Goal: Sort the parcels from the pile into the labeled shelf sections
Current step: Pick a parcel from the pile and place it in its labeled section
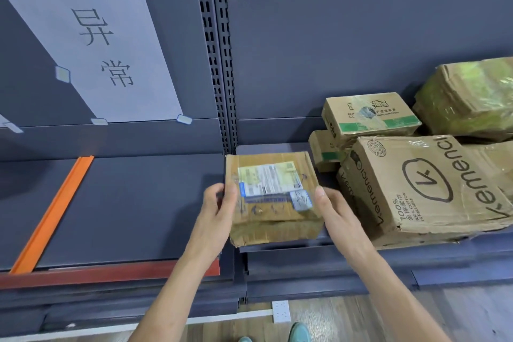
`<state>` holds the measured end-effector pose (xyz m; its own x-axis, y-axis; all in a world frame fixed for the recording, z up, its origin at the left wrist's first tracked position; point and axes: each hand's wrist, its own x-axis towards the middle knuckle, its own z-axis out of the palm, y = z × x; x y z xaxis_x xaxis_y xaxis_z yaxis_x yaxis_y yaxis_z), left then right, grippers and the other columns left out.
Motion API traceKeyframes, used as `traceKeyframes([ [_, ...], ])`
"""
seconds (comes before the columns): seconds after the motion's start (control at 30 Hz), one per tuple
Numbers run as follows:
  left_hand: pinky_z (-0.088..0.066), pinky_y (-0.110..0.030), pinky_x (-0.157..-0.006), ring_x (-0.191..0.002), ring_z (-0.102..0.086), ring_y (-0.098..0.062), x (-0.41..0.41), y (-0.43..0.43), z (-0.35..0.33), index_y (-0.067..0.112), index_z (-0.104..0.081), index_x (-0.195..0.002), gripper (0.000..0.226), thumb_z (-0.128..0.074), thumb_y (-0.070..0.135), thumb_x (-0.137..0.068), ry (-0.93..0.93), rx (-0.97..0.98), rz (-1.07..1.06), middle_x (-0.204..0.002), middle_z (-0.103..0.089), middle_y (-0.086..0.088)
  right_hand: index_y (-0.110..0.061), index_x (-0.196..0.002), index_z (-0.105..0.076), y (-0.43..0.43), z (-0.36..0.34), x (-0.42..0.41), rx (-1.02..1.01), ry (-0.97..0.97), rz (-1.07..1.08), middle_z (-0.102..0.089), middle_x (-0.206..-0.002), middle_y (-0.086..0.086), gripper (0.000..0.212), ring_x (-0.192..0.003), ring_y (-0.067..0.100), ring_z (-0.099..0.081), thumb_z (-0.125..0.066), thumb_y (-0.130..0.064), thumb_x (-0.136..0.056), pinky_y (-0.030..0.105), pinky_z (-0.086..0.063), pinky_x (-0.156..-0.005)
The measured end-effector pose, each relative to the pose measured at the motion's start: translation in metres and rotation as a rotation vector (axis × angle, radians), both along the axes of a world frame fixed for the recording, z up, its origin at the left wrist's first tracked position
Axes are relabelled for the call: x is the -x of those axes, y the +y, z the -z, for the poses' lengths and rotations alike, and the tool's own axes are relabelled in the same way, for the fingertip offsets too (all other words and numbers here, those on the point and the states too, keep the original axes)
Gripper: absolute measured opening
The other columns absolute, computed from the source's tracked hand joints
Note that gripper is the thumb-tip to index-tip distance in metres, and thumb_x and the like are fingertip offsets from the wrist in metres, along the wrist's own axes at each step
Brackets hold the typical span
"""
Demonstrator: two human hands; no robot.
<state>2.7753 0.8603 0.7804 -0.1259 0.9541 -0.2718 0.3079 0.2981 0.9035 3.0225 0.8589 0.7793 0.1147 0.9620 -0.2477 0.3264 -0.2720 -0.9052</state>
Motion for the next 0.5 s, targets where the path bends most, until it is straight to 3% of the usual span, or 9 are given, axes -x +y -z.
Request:
traceKeyframes([
  [0.07,-0.043,-0.034,-0.1,-0.124,-0.052,-0.001,-0.003,-0.004,0.014,0.041,-0.042,-0.141,0.05,-0.047,0.066,-0.098,0.047,-0.003,0.008,-0.136,-0.052,0.021,-0.033,-0.14,-0.047,-0.002,0.012,0.002,0.031,-0.02,-0.013,-0.062,-0.113,-0.031,0.057,-0.097,-0.024,-0.054,-0.049,-0.068,-0.094,0.007,-0.041,-0.074],
  [0.17,-0.041,-0.029,-0.096,-0.12,-0.051,0.006,-0.002,-0.007,0.024,0.05,-0.044,-0.135,0.039,-0.058,0.049,-0.099,0.08,-0.02,0.03,-0.13,-0.049,0.022,-0.035,-0.142,-0.048,-0.003,0.022,0.003,0.034,-0.064,-0.036,-0.065,-0.114,-0.03,0.045,-0.099,-0.022,-0.056,-0.053,-0.051,-0.1,0.004,-0.042,-0.076],
  [0.3,-0.041,-0.031,-0.097,-0.124,-0.05,0.004,0.003,-0.004,0.026,0.059,-0.043,-0.128,0.036,-0.06,0.049,-0.098,0.086,-0.016,0.058,-0.124,-0.047,0.029,-0.047,-0.13,-0.053,0.0,0.024,0.002,0.051,-0.06,-0.005,-0.067,-0.11,-0.031,0.032,-0.108,-0.009,-0.058,-0.037,-0.054,-0.104,0.013,-0.041,-0.082],
  [0.4,-0.044,-0.037,-0.107,-0.129,-0.051,-0.001,0.004,-0.005,0.025,0.066,-0.041,-0.116,0.028,-0.058,0.051,-0.099,0.084,-0.012,0.079,-0.127,-0.054,0.03,-0.044,-0.132,-0.056,0.0,0.025,0.001,0.055,-0.041,0.005,-0.069,-0.113,-0.027,0.038,-0.113,-0.004,-0.058,-0.033,-0.056,-0.105,0.024,-0.042,-0.09],
  [0.5,-0.046,-0.043,-0.11,-0.129,-0.052,0.001,0.004,-0.011,0.027,0.07,-0.038,-0.119,0.026,-0.052,0.064,-0.097,0.086,-0.011,0.114,-0.13,-0.058,0.033,-0.043,-0.135,-0.054,0.003,0.024,-0.001,0.057,-0.069,-0.007,-0.069,-0.116,-0.024,0.041,-0.112,-0.001,-0.059,-0.035,-0.059,-0.103,0.031,-0.043,-0.094],
])
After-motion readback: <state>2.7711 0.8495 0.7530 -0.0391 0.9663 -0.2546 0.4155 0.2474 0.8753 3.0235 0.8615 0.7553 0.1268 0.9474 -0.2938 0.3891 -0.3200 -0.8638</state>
